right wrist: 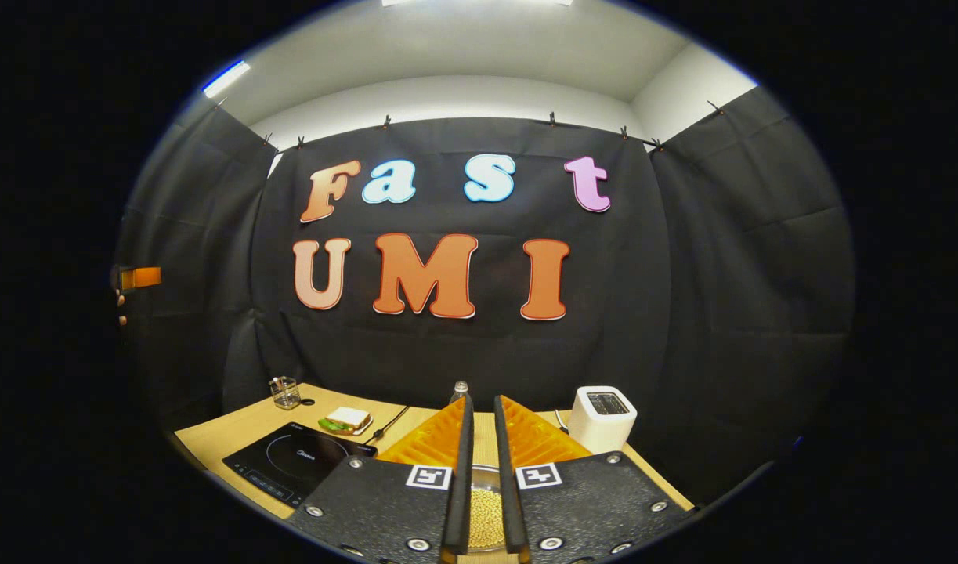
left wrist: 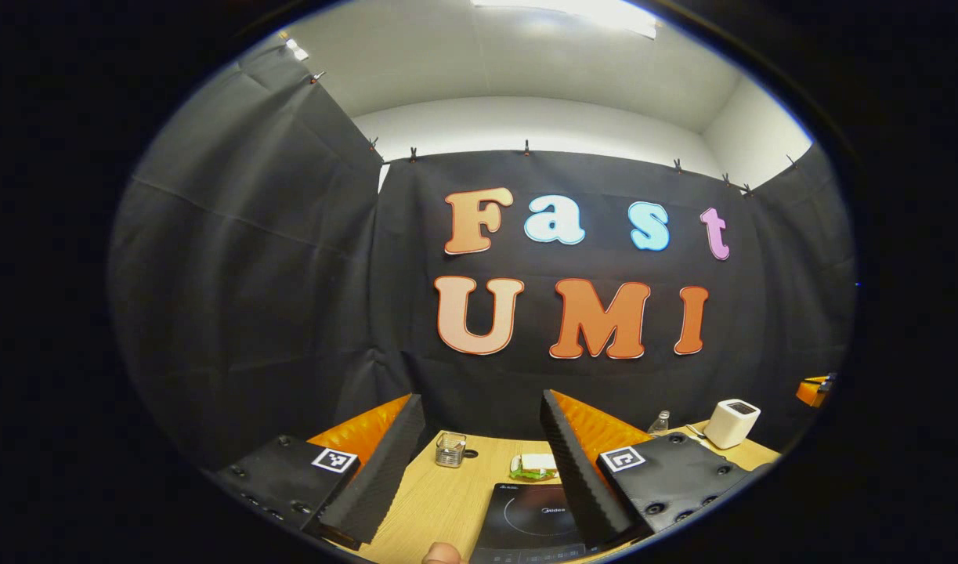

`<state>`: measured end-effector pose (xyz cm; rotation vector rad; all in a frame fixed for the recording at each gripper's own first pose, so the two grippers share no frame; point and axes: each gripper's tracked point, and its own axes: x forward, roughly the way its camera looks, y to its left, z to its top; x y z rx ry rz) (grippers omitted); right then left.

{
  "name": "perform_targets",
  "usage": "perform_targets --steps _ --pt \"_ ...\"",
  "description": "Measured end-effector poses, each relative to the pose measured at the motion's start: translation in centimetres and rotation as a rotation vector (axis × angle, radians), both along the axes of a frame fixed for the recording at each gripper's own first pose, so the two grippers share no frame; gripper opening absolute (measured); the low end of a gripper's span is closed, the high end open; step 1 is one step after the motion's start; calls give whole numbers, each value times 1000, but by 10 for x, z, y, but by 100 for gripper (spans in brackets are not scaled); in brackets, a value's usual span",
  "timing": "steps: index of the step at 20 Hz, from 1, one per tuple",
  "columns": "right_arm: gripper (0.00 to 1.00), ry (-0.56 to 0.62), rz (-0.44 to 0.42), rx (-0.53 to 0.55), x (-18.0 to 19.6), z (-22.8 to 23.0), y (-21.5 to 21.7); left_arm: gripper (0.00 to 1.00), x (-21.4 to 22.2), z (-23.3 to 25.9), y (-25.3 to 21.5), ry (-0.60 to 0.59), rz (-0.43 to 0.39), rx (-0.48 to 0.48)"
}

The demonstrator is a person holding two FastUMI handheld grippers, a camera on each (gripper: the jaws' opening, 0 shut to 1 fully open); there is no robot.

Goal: First push the handle of the pot to place it horizontally, then grasp the pot with both hands and set it on the induction cooktop.

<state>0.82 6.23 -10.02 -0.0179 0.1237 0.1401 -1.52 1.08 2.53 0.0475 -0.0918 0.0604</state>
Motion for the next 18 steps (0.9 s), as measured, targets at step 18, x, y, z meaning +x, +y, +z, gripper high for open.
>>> perform_targets --steps 18 --pt "0 165 74 -64 -61 -126 33 97 -7 -3 -10 5 -23 3"
